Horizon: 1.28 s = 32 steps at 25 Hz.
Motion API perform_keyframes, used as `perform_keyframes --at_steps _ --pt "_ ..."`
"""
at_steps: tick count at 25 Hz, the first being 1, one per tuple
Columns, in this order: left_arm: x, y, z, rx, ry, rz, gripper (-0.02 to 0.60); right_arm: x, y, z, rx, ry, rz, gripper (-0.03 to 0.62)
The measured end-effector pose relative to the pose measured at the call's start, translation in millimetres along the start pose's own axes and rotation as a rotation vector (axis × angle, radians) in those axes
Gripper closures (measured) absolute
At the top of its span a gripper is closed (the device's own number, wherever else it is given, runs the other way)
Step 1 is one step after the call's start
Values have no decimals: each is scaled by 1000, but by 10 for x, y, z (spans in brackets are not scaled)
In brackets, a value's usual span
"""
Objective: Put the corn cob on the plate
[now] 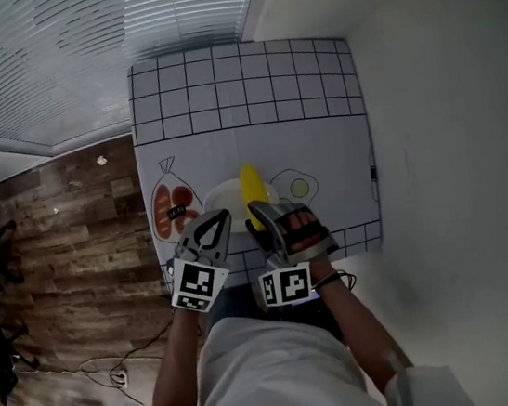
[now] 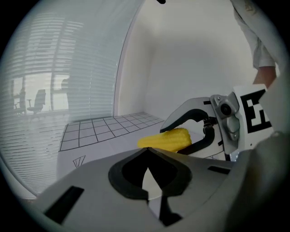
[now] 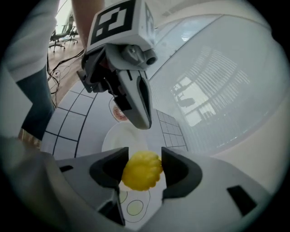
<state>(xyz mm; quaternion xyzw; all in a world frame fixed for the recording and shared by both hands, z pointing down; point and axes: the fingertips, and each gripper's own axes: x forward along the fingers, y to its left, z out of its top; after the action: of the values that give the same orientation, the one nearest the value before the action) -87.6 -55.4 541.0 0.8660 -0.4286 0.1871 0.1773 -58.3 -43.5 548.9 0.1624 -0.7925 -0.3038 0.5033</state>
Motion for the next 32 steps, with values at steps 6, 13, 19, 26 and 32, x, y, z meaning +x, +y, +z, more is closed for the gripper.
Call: perform_keyframes --at_steps 6,13,19,26,32 --pt "41 -12 -70 8 22 -2 577 109 104 31 -91 -11 -39 356" --pt "150 22 -280 -55 107 -2 577 172 194 72 -121 -23 -53 356" --pt "225 -80 -629 -114 176 -38 577 167 283 150 -151 -43 -77 352" --pt "208 -81 -730 -210 189 -26 577 120 372 239 -149 -63 -91 342" --pt "104 60 -748 -256 167 -2 577 168 557 166 -137 -44 -56 319"
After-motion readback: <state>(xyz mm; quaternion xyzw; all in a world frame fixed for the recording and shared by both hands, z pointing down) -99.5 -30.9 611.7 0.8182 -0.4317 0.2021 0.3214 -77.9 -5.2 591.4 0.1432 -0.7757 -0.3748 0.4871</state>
